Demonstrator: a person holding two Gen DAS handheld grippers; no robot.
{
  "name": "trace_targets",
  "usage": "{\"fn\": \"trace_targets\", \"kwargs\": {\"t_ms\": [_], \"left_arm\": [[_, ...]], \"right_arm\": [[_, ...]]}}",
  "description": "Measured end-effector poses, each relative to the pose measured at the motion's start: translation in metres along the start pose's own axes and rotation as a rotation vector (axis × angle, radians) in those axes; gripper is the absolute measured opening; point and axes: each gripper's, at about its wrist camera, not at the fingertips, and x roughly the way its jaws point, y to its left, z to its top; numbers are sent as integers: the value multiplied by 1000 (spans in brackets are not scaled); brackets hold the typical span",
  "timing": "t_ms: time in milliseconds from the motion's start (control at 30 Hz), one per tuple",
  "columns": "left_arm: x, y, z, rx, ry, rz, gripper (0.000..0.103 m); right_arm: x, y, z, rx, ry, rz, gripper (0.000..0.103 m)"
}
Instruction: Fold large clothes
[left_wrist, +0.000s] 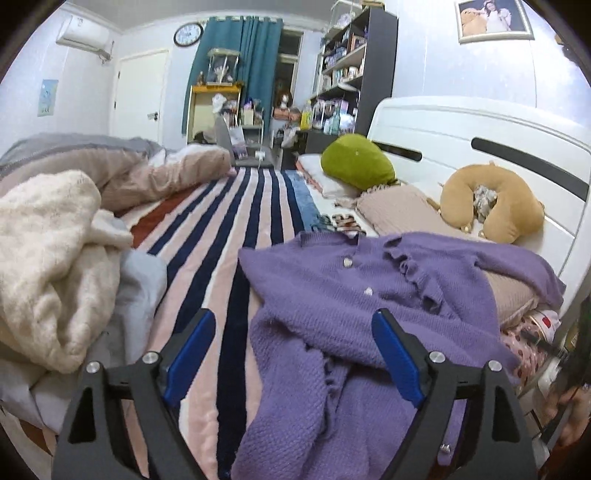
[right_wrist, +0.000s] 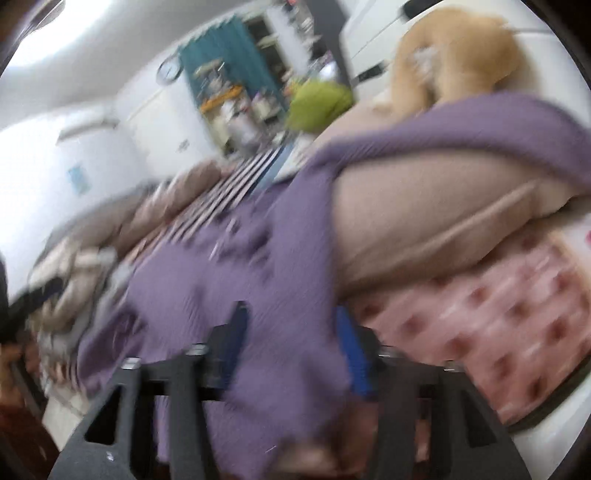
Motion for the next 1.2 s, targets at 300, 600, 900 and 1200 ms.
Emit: {"fn": "trace_targets", "kwargs": {"t_ms": [300, 600, 900, 1200], "left_arm": [[-5, -6, 11, 27, -10, 50, 86], [-4, -9, 16, -3, -5, 55, 86], [-2, -6, 18, -16, -2, 45, 86], [-12, 12, 19, -52, -23, 72, 86]], "right_arm": [[-27, -128, 68, 294, -167, -128, 65], [7, -160, 85, 410, -197, -19, 66], [4, -161, 101, 414, -321, 28, 45], [1, -97, 147, 234, -363, 57, 6]]}}
